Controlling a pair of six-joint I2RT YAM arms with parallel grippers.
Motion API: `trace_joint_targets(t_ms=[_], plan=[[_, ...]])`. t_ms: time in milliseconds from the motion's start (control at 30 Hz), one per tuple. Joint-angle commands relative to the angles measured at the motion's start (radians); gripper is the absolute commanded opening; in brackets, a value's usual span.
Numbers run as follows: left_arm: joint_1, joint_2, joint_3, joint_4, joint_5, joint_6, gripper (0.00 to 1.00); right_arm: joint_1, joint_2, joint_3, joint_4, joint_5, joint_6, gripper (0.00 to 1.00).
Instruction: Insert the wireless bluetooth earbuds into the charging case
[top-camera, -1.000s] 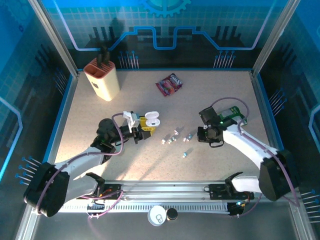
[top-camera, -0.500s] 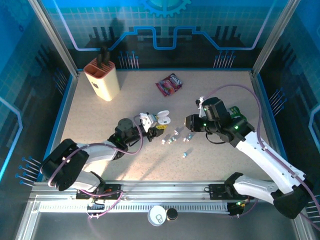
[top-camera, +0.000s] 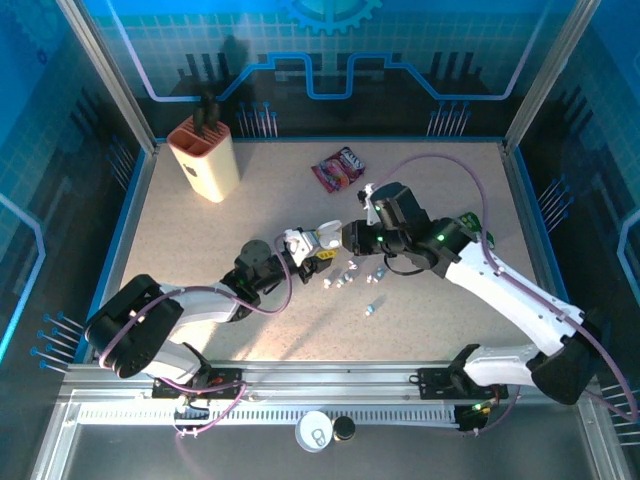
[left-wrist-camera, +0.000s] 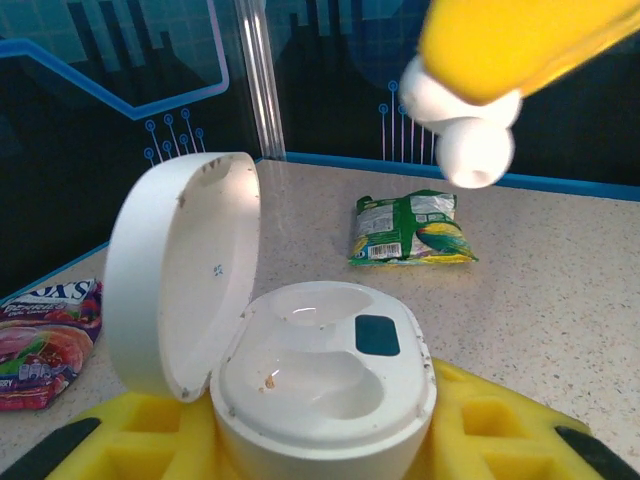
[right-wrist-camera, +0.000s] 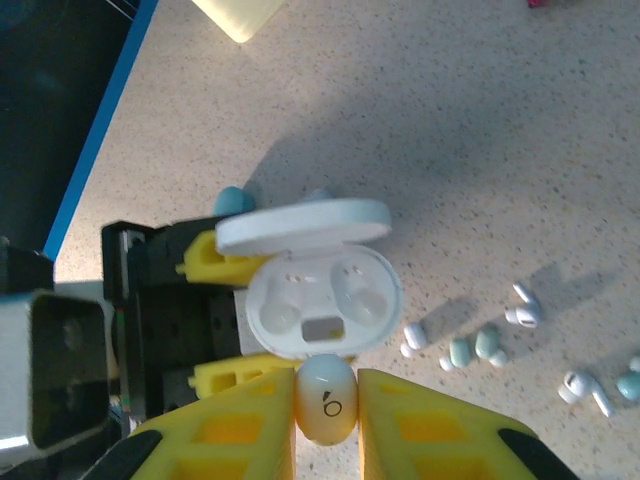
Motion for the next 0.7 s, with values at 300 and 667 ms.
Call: trace_joint_targets(t_ms=[300, 667], plan=[[-0.011, -0.020, 0.012, 0.027, -0.006, 0.017, 0.36, 0.029, 0.114, 0.080, 0.043, -0.057, -0.037, 0.20], [-0.013, -0.039, 0.011, 0.006, -0.003, 0.015, 0.36, 0.030, 0.151, 0.059, 0.051, -0.076, -0.040, 0.20]])
